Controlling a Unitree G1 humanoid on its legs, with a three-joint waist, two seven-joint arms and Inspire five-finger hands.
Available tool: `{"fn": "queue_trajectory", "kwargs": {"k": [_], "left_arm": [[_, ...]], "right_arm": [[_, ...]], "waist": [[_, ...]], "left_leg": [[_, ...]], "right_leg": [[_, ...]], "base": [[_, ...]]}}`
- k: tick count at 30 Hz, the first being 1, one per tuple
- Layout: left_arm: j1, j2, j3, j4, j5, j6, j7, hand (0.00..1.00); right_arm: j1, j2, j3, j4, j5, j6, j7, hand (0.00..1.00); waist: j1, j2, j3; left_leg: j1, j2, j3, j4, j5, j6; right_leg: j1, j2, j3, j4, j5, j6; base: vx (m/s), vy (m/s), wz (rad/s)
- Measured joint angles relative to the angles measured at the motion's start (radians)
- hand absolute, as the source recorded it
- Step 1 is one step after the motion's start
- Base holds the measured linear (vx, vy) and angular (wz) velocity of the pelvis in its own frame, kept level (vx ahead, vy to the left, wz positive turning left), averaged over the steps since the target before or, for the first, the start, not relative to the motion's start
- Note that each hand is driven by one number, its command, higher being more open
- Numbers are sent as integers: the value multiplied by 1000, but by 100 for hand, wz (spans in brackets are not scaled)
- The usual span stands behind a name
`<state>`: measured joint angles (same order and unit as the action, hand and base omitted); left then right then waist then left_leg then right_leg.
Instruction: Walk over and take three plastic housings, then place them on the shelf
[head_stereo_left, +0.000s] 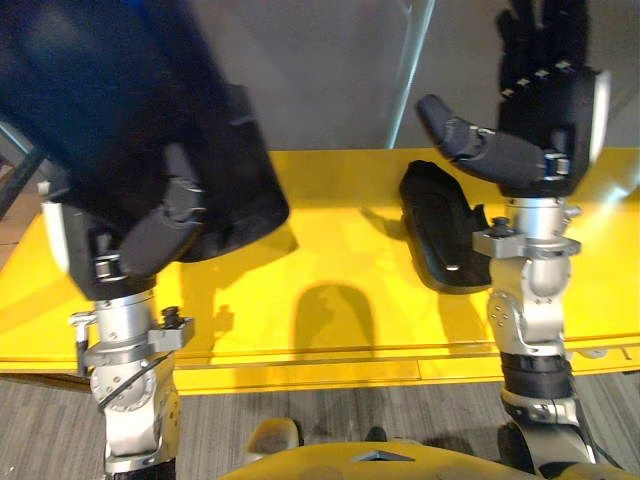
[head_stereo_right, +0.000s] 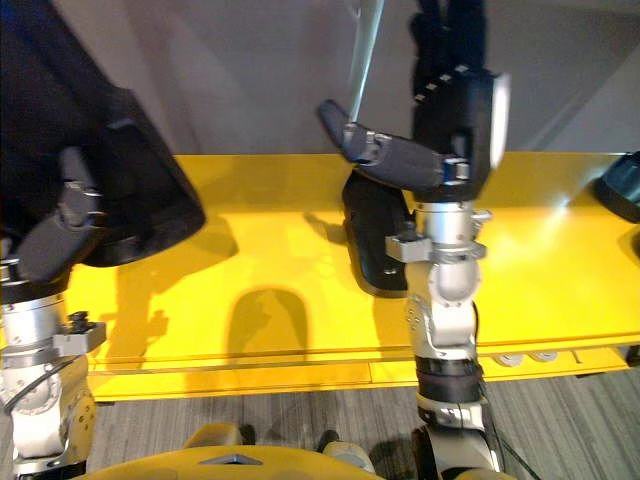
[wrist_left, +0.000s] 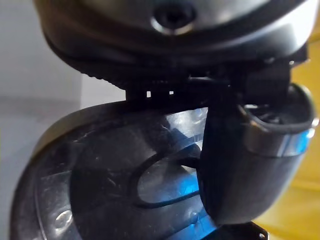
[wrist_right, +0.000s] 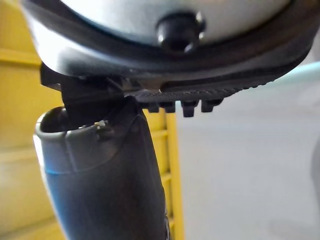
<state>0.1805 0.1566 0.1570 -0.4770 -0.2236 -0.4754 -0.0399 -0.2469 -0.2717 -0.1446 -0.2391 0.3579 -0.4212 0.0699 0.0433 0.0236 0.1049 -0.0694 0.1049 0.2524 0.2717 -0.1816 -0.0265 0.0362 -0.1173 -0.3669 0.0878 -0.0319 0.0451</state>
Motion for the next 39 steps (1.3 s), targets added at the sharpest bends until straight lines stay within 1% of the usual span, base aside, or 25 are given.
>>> {"fn": "queue_trajectory", "kwargs": {"k": [1,2,4,6,7,9,10,11,12,15,17,22,24,27,29,30,32,34,37,39], "left_arm": [[-10,2,-8,0,0,21,-9,0],[-25,5,-21,2,1,62,-12,0],[-23,14,-20,7,1,135,-18,0],[-11,27,-21,63,-1,243,-51,0],[-6,31,-21,79,-5,273,-63,0],[20,57,-13,127,-18,388,-113,0],[22,62,-13,141,-18,417,-124,0],[23,68,-13,172,-19,471,-144,0],[24,73,-13,199,-22,512,-154,0],[24,80,-13,251,-45,574,-158,0],[22,82,-12,262,-59,601,-167,0],[11,85,-24,302,-87,634,-191,0],[6,85,-27,333,-89,641,-194,0],[-14,85,-42,366,-90,672,-184,0],[-27,85,-44,368,-89,678,-180,0],[-28,85,-45,370,-88,681,-176,100],[-34,85,-47,371,-88,696,-171,100],[-48,86,-60,383,-93,697,-159,100],[-67,86,-78,406,-89,697,-128,100],[-75,86,-94,410,-79,696,-92,100]], "right_arm": [[15,0,-17,-1,-1,1,-7,100],[45,-1,-47,-18,-4,0,-15,100],[88,0,-86,-63,-39,-3,-17,100],[136,0,-108,-114,-40,-3,-11,100],[146,0,-111,-129,-39,-4,-9,100],[167,0,-114,-173,-43,-9,7,100],[171,0,-114,-180,-56,-10,9,100],[188,0,-115,-189,-80,-10,11,100],[206,0,-110,-190,-80,-9,14,100],[240,0,-107,-189,-79,-2,13,100],[253,0,-106,-189,-77,1,13,100],[270,0,-80,-187,-77,1,15,100],[275,0,-63,-178,-77,2,21,100],[274,0,-55,-156,-76,3,30,100],[274,0,-46,-151,-76,5,31,100],[273,0,-34,-151,-75,7,33,100],[273,0,-24,-151,-74,12,35,100],[273,0,-20,-149,-69,24,37,100],[267,0,-1,-145,-67,38,39,100],[267,0,18,-144,-67,41,38,100]], "waist": [[-5,-1,0],[-17,1,-2],[-23,6,-3],[-33,9,-6],[-36,12,-8],[-51,13,-12],[-52,13,-12],[-54,13,-12],[-59,12,-13],[-73,12,-12],[-77,13,-14],[-78,12,-20],[-81,11,-26],[-78,11,-30],[-75,10,-32],[-77,11,-34],[-77,9,-37],[-75,7,-43],[-73,3,-50],[-74,1,-51]], "left_leg": [[8,-12,7,-17,18,9],[9,-32,-7,-32,29,9],[20,-46,-5,-50,36,17],[75,-59,0,-96,46,17],[88,-61,1,-112,48,18],[120,-65,17,-158,62,17],[122,-65,24,-162,63,17],[131,-68,34,-179,70,16],[135,-70,40,-190,75,16],[145,-75,54,-210,86,14],[153,-76,61,-223,94,14],[149,-78,74,-230,105,12],[150,-80,75,-246,116,13],[149,-82,77,-262,129,14],[149,-82,78,-264,132,14],[149,-83,79,-270,136,15],[150,-84,78,-277,141,15],[150,-84,79,-277,142,15],[150,-85,78,-279,145,16],[150,-86,77,-282,148,18]], "right_leg": [[1,-8,-4,0,0,1],[4,-22,-14,-4,-2,3],[6,-34,-15,-6,-1,4],[38,-40,-11,-8,0,6],[43,-39,-9,-8,0,6],[42,-38,10,-7,1,7],[39,-38,16,-8,2,9],[37,-38,24,-12,3,10],[37,-37,33,-22,6,15],[39,-37,48,-41,12,24],[38,-36,57,-41,13,25],[35,-34,70,-60,24,34],[34,-32,70,-68,32,33],[34,-29,72,-81,45,32],[34,-28,72,-87,51,32],[34,-28,72,-89,52,32],[33,-28,72,-89,53,33],[33,-28,71,-90,54,32],[33,-28,71,-90,56,32],[33,-28,72,-92,59,33]], "base": [[73,45,44],[57,83,23],[50,89,8],[59,64,-7],[54,48,-10],[11,32,-21],[-23,18,-31],[-37,8,-25],[-39,5,-22],[-59,-2,-16],[-77,-8,-13],[-69,-5,-8],[-69,-3,-1],[-53,2,-1],[-26,3,1],[0,0,0],[0,0,0],[-1,4,2],[0,6,2],[-19,6,0]]}}
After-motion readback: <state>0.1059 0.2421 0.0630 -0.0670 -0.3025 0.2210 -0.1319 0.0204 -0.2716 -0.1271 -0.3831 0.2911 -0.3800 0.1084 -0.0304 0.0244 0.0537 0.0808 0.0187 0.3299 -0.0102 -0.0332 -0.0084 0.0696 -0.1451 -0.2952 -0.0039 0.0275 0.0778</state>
